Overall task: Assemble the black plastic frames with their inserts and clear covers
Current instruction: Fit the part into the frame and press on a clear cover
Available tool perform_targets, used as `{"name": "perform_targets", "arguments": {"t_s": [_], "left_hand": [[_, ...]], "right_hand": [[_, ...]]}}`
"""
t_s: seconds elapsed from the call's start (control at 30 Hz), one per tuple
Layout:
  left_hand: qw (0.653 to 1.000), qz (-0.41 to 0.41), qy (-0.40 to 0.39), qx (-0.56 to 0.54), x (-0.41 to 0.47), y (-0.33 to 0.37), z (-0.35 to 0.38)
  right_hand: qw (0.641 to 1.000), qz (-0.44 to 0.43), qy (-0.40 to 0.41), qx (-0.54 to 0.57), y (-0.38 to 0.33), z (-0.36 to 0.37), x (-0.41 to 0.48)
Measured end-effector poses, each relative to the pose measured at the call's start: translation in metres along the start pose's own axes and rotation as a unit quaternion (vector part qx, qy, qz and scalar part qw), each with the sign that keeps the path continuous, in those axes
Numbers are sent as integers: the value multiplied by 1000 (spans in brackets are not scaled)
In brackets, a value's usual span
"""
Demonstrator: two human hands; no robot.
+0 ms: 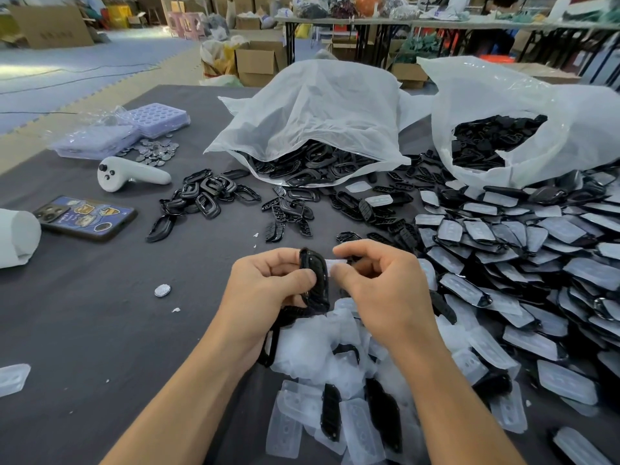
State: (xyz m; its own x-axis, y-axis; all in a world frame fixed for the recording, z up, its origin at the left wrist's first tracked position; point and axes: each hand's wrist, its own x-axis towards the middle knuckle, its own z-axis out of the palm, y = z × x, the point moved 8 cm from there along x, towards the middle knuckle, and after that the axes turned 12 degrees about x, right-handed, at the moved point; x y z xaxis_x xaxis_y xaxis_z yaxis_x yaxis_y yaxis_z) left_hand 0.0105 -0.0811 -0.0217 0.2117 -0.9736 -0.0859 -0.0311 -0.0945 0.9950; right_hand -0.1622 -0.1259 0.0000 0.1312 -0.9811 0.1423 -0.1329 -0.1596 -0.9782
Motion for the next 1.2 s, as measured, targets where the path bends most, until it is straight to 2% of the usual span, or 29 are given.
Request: {"name": "perform_targets", "arguments": {"t_s": [0.1, 0.2, 0.27, 0.33, 0.37, 0.43, 0.53, 0.6, 0.7, 0.8, 0.93, 1.07, 1.2], "left_hand": [[995, -24, -15, -91, 2, -3, 0], [993, -35, -20, -113, 2, -4, 2], [995, -47, 16, -88, 4, -7, -3], [994, -60, 84, -30, 6, -12, -17], [992, -56, 113, 7, 7, -13, -24], [987, -37, 139, 69, 8, -10, -32], [983, -10, 116, 141, 6, -4, -29], [983, 0, 87, 162, 3, -1, -21], [983, 1, 45, 180, -1, 0, -11], [982, -3, 38, 183, -1, -2, -8], [989, -6, 28, 148, -1, -4, -6], [990, -1, 12, 144, 0, -5, -5], [991, 11, -42, 126, -2, -1, 3]], "right_hand": [[995, 51, -1, 83, 6, 4, 2], [980, 86, 8, 177, 6, 6, 1], [971, 89, 44, 217, 4, -2, 0], [960, 86, 66, 257, 0, -12, 1], [955, 86, 51, 278, -3, -15, 2], [950, 93, -38, 297, -10, -9, 0], [959, 81, -176, 208, -18, 12, -10], [973, 58, -193, 111, -17, 21, -14], [988, 30, -153, -5, -13, 24, -15], [994, 16, -104, -30, -10, 20, -14], [992, -68, -42, -95, -20, 17, -16], [983, -106, 6, -148, -25, 17, -17], [976, -128, 36, -174, -30, 18, -19]]}}
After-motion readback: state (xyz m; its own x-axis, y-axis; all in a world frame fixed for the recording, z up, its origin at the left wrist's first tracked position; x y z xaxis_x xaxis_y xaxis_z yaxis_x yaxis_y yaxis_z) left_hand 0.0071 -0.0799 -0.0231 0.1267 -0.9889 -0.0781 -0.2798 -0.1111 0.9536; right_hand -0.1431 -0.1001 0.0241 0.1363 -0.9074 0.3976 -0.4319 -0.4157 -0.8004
